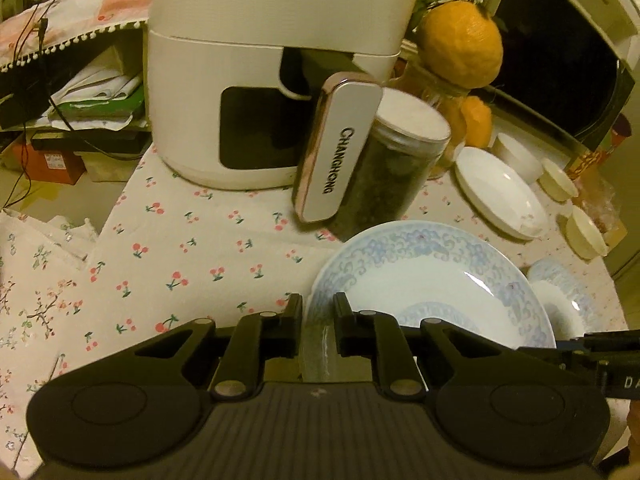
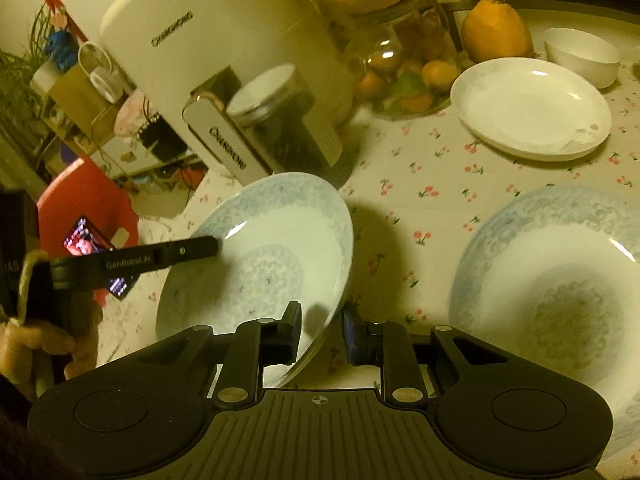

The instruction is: Organize plates and bowls

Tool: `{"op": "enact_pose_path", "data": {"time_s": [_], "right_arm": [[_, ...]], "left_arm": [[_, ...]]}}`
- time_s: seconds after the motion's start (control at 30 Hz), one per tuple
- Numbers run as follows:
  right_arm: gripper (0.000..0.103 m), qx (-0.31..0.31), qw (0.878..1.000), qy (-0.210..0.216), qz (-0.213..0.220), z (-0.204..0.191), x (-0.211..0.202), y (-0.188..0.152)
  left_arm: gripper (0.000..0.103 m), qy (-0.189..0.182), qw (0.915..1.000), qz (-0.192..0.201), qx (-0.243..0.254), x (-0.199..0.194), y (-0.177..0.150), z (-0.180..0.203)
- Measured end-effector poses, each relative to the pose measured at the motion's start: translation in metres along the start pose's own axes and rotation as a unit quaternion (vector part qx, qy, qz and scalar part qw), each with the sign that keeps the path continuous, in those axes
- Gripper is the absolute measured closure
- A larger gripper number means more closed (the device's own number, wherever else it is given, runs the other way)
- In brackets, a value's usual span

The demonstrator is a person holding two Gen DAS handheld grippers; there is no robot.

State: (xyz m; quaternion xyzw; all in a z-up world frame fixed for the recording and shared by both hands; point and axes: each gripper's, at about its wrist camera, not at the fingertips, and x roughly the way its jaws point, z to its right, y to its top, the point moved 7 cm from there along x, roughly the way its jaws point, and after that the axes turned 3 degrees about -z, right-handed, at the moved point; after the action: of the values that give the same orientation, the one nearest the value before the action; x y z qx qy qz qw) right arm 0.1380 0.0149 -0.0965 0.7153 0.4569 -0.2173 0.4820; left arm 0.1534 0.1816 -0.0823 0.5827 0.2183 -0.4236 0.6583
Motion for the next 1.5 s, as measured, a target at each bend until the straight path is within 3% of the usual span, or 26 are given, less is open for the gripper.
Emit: {"op": "enact_pose_path", "data": {"time_s": [0.6,1.07,1.5], "right_arm": [[0.081,0.051,0.998,-0.012,0.019,0.050,-0.038,0.017],[0.081,0.107,0.993,-0.032,0.031,0.111,-0.075,0.016],[0.081,0.162,0.985,-0.065,0.012,0.165,-0.093,0.004]], "left_arm": [[0.091,-0.050,0.9985,0.008,0.021,0.002,0.013,0.056],[0.091,-0.088,0.9950,-0.011,0.047,0.022,0.015,0.120],[0.091,-0.093,0.9914,-0.043,0.081,0.045,0.006,0.170]]}}
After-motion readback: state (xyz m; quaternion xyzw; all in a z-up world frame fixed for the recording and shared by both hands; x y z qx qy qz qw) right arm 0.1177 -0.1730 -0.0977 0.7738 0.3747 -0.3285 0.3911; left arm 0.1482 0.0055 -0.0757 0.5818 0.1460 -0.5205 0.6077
